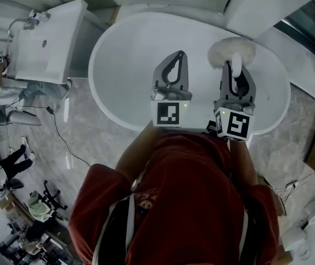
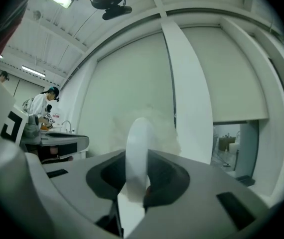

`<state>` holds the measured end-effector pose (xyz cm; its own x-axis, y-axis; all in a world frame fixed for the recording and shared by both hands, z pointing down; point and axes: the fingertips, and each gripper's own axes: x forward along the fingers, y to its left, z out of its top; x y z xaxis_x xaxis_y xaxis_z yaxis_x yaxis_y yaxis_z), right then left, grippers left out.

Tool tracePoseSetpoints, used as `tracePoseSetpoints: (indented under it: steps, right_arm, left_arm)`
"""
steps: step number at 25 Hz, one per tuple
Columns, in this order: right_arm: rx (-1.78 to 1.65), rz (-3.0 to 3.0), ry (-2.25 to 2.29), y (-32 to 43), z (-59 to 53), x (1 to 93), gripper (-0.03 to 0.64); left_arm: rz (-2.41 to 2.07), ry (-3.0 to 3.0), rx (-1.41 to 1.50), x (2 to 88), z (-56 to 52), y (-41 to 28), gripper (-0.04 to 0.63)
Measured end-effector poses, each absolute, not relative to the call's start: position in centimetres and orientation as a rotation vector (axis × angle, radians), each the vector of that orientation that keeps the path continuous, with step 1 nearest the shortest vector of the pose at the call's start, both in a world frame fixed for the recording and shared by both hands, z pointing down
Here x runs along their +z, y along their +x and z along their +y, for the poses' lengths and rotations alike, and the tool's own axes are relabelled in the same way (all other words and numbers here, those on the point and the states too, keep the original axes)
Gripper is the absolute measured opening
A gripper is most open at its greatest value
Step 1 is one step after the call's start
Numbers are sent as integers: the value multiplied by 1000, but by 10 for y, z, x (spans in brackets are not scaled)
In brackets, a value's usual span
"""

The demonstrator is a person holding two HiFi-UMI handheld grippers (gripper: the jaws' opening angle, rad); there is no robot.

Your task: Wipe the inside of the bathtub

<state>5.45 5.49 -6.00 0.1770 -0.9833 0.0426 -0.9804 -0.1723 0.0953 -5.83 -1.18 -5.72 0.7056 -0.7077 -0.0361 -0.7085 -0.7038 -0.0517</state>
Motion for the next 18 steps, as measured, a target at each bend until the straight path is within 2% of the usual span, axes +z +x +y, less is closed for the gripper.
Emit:
tracePoseSetpoints:
  steps: [9, 18]
  right_arm:
    - [-195, -1843, 2456, 103, 98, -122, 92]
    - [-294, -1815, 2477, 104, 112, -148, 92]
  left_arm:
    - [1036, -2936, 177, -119, 13, -7, 15]
    - [1008, -2947, 197, -140, 26, -5, 15]
